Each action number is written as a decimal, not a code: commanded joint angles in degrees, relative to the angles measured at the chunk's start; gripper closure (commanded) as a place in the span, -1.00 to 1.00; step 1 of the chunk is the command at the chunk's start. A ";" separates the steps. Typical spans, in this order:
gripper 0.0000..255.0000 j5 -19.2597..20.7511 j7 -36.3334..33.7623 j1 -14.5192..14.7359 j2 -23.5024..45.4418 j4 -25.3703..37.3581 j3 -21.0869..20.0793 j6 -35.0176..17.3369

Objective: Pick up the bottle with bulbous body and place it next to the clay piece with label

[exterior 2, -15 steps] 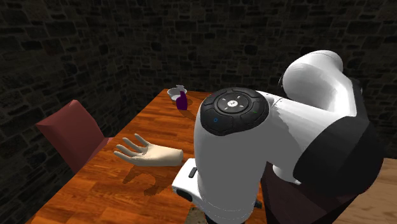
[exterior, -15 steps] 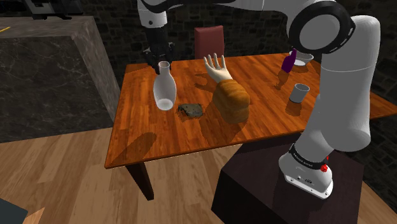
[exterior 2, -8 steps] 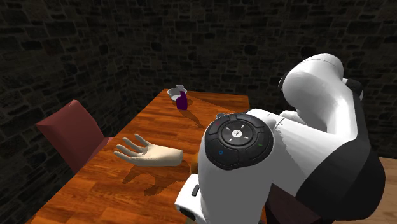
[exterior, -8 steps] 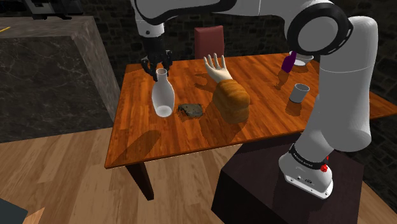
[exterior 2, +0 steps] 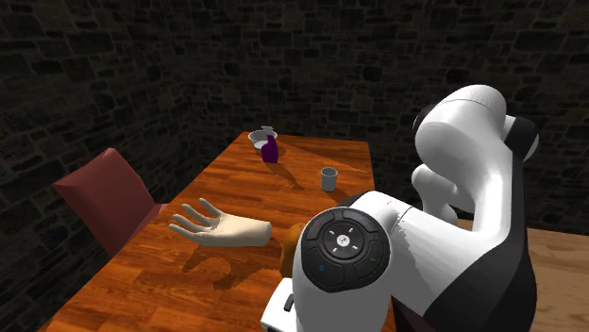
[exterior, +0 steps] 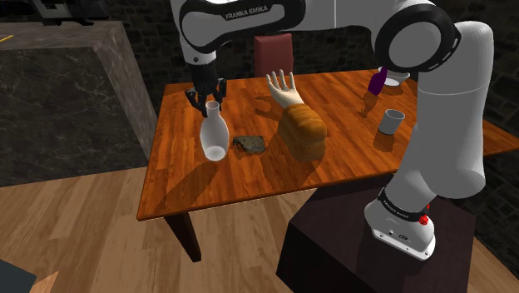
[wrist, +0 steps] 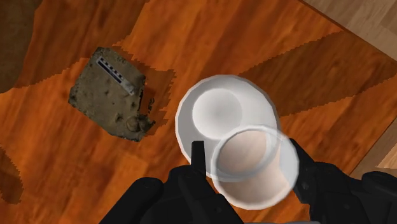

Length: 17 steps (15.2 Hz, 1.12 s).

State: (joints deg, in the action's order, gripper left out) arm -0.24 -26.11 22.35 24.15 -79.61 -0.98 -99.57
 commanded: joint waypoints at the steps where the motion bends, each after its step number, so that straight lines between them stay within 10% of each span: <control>1: 1.00 0.00 -0.02 0.01 -0.04 -1.55 0.00 -1.57; 11: 1.00 0.00 -0.01 0.01 0.17 -3.24 0.00 -3.46; 12: -1.00 0.00 0.00 0.01 0.17 -3.23 0.00 -3.46; 17: -1.00 0.00 -0.01 0.01 0.18 -3.22 0.00 -3.46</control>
State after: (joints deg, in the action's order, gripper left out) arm -0.24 -26.12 22.36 24.33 -82.83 -0.98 -103.03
